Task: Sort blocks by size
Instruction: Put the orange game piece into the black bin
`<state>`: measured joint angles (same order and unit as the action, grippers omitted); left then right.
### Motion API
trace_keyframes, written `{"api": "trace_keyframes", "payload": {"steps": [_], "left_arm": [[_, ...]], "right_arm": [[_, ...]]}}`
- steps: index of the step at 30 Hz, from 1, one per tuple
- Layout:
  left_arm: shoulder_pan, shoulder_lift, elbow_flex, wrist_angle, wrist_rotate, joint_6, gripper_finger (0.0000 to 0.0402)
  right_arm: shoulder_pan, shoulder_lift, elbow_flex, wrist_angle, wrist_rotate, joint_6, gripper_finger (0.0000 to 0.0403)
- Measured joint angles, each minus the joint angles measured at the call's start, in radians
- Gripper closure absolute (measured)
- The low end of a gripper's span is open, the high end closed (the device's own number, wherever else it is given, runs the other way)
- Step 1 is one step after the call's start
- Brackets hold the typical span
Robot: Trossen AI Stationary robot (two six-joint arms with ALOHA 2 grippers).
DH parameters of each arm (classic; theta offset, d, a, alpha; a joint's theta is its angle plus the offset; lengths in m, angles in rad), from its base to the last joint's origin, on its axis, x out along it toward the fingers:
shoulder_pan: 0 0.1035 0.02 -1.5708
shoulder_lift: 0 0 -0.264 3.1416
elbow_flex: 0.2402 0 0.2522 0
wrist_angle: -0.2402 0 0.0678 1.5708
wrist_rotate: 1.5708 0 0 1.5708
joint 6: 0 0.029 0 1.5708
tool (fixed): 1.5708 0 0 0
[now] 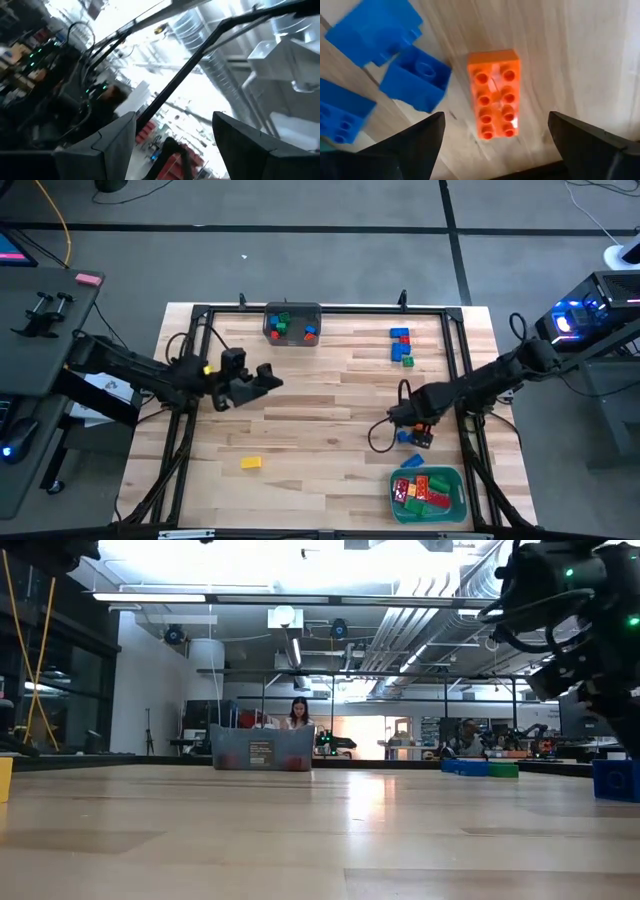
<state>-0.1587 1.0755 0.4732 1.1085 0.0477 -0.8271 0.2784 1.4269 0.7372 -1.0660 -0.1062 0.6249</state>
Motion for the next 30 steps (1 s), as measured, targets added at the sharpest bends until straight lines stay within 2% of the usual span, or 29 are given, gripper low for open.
{"api": "trace_keyframes", "payload": {"steps": [10, 18, 25, 30], "left_arm": [[0.009, -0.036, 0.000, 0.001, -0.018, -0.034, 0.0156], [0.008, -0.037, 0.000, 0.006, 0.005, -0.163, 0.0156], [0.008, -0.037, 0.000, 0.011, 0.023, -0.185, 0.0156], [0.008, -0.037, 0.000, 0.012, 0.023, -0.185, 0.0156]], "right_arm": [[-0.099, 0.000, 0.000, -0.001, 0.021, -0.188, 0.0050], [-0.140, 0.000, -0.002, 0.018, -0.061, -0.274, 0.0050], [-0.150, 0.001, -0.120, 0.078, -0.094, -0.221, 0.0050], [-0.135, -0.001, -0.145, 0.129, -0.067, -0.175, 0.0050]]}}
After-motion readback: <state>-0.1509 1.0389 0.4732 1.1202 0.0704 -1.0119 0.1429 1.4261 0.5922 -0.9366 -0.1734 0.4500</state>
